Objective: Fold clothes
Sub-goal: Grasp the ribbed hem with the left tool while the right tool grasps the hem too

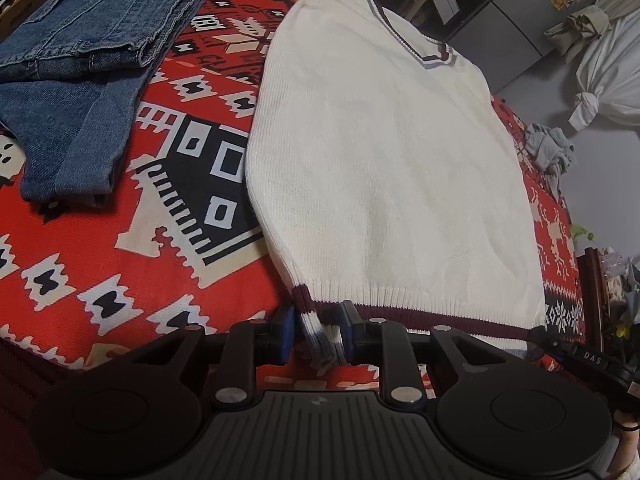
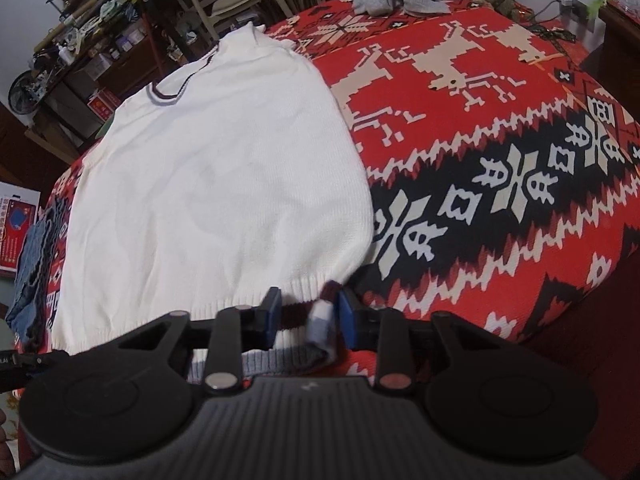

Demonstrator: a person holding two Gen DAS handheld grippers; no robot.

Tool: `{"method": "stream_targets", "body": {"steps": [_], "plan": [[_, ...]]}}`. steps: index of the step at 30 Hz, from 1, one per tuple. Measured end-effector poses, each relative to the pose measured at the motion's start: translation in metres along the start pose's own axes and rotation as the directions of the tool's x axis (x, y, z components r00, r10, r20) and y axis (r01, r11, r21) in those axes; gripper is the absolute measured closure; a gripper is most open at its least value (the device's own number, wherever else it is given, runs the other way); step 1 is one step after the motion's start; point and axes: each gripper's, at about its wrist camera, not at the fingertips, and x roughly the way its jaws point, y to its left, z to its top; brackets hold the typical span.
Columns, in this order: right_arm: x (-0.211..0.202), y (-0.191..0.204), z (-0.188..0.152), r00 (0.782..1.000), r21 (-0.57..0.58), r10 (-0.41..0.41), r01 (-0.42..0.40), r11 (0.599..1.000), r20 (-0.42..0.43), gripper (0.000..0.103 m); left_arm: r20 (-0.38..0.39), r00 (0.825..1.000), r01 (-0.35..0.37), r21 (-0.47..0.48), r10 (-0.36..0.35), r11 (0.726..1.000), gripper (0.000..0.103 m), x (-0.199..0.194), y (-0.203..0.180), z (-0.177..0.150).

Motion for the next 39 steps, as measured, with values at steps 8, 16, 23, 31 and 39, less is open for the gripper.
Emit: {"method": "stream_targets", "body": {"steps": [8, 16, 23, 31, 39], "plan": [[0.002, 0.012, 0.0, 0.996, -0.083, -0.086, 0.086, 0.993, 0.005, 0.085, -0.001, 0.999, -0.035, 0.019, 0.035, 0.999, 0.08, 0.006, -0.006, 0.002], [-0.003, 0.021, 0.002, 0.982, -0.151, -0.186, 0.187, 0.971, 0.015, 0.097, 0.074, 0.973, -0.224, 0.097, 0.217, 0.97, 0.096, -0.009, -0.014, 0.004], [-0.034, 0.014, -0.001, 0.979, -0.194, -0.202, 0.195, 0.961, -0.02, 0.097, 0.023, 0.972, -0.234, 0.158, 0.233, 0.959, 0.096, -0.032, -0.018, -0.011], [-0.036, -0.007, -0.016, 0.974, -0.145, -0.191, 0.173, 0.974, -0.121, 0.097, -0.072, 0.963, -0.247, 0.151, 0.26, 0.957, 0.096, -0.018, -0.003, -0.039], [-0.029, -0.006, -0.02, 0.972, -0.187, -0.201, 0.176, 0.966, -0.125, 0.094, -0.073, 0.953, -0.28, 0.152, 0.293, 0.948, 0.082, -0.007, 0.001, -0.04]]}}
